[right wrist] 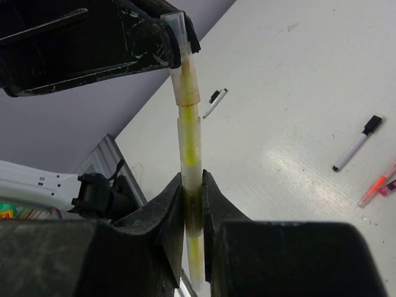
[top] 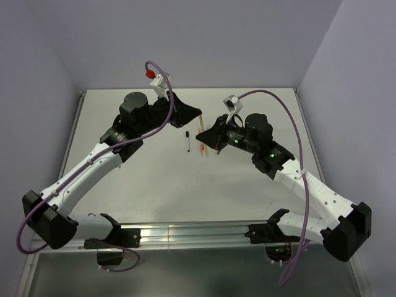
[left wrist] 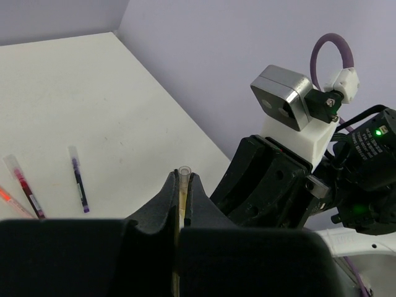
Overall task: Insert the pens into the pen caps
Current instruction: Insert the pen cap onto the pen.
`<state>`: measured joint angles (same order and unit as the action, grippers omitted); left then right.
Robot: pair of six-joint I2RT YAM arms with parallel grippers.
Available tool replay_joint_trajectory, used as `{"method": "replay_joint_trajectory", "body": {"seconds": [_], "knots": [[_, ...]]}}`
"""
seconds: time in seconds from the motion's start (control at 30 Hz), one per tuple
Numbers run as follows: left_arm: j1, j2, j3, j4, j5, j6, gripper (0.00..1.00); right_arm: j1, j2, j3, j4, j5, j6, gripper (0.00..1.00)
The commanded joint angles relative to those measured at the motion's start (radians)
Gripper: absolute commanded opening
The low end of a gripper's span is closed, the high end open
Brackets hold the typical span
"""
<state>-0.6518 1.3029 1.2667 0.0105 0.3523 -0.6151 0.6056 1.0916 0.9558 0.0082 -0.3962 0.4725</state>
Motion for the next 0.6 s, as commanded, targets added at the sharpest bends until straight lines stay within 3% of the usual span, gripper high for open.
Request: {"method": "replay_joint_trajectory", "body": {"seconds": [0.0, 0.17, 0.57], "knots": [[-0.069, -0.056, 0.008, -0.164, 0.201, -0.014, 0.00, -0.023, -0.045, 0.057, 0.182, 0.122, -0.032, 0.00], [-0.083, -0.076, 0.020, -0.187, 0.194, 0.008, 0.00, 0.003, -0.048, 0.080, 0.187, 0.118, -0.060, 0.00], [-0.109, -0.100, 0.088, -0.254, 0.123, 0.048, 0.18, 0.039, -0.042, 0.150, 0.180, 0.123, -0.086, 0.00]]}}
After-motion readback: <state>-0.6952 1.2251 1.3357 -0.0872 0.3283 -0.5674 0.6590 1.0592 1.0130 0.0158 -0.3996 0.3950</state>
